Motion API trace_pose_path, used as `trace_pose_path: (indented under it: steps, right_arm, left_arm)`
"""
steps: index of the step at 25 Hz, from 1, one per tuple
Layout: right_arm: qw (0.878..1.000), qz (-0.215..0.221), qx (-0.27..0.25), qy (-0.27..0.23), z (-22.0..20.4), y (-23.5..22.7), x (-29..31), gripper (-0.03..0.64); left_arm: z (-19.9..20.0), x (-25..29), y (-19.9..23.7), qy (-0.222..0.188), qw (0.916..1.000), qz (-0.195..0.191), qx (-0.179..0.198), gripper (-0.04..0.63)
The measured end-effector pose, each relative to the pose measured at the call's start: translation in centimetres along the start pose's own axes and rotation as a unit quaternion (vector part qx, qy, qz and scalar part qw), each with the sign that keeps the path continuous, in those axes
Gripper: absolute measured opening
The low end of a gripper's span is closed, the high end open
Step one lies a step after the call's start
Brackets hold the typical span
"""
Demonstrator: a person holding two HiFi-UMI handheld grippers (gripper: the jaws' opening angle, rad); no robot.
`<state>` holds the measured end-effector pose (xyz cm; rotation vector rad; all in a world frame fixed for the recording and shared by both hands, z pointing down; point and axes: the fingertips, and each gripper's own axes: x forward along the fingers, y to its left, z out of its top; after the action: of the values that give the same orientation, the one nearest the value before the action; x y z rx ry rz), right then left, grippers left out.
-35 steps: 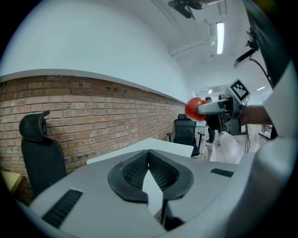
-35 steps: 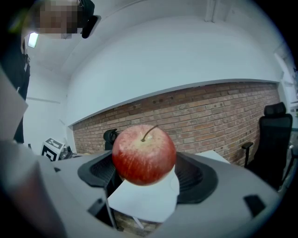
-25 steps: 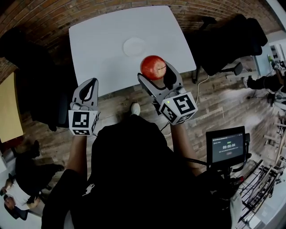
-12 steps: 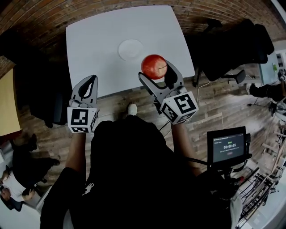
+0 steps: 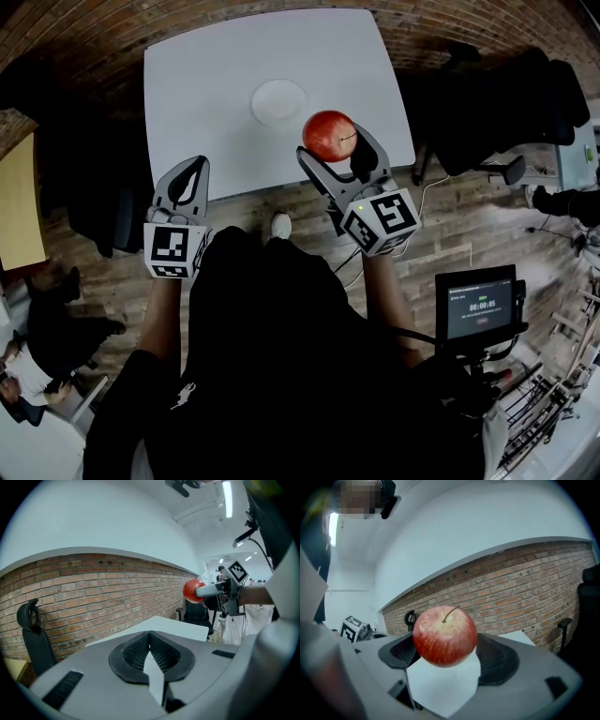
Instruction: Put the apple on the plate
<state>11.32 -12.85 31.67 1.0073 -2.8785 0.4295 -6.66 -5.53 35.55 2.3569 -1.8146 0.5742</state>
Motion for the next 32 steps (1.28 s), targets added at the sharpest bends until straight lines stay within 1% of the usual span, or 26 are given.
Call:
trace_pose_path:
  steps: [4, 7, 13, 18, 23, 32]
  right_arm:
    - [1.000, 0.003, 0.005, 0.000, -0.2, 0.3, -0.1, 0.396]
    - [1.000, 0.004, 0.004, 0.006, -0.5, 0.3, 0.0, 0.396]
    - [1.000, -0.008, 0.005, 0.007, 0.0, 0.0, 0.8, 0.396]
    - [0.999, -0.030, 0.001, 0.011, 0.3, -0.8, 2.2, 0.396]
    - [0.998, -0.053, 0.003, 0.016, 0.3, -1.3, 3.9, 0.396]
    - [0.995, -0.095, 0.005, 0.033, 0.0, -2.9, 6.7, 0.396]
  left_arm:
    - [-0.3, -0.2, 0.1, 0.012, 0.9999, 0.001, -0.001, 0.008]
    - [0.0, -0.1, 0.0, 0.002, 1.0000, 0.000, -0.002, 0.008]
    - [-0.2, 1.2, 0.9, 0.001, 0.9999, -0.012, -0.008, 0.008]
    - [0.7, 3.3, 2.0, -0.009, 0.9992, -0.038, -0.003, 0.008]
    - [1.1, 5.6, 3.2, -0.010, 0.9976, -0.069, 0.006, 0.008]
    - [1.2, 10.3, 3.8, -0.006, 0.9903, -0.139, 0.007, 0.008]
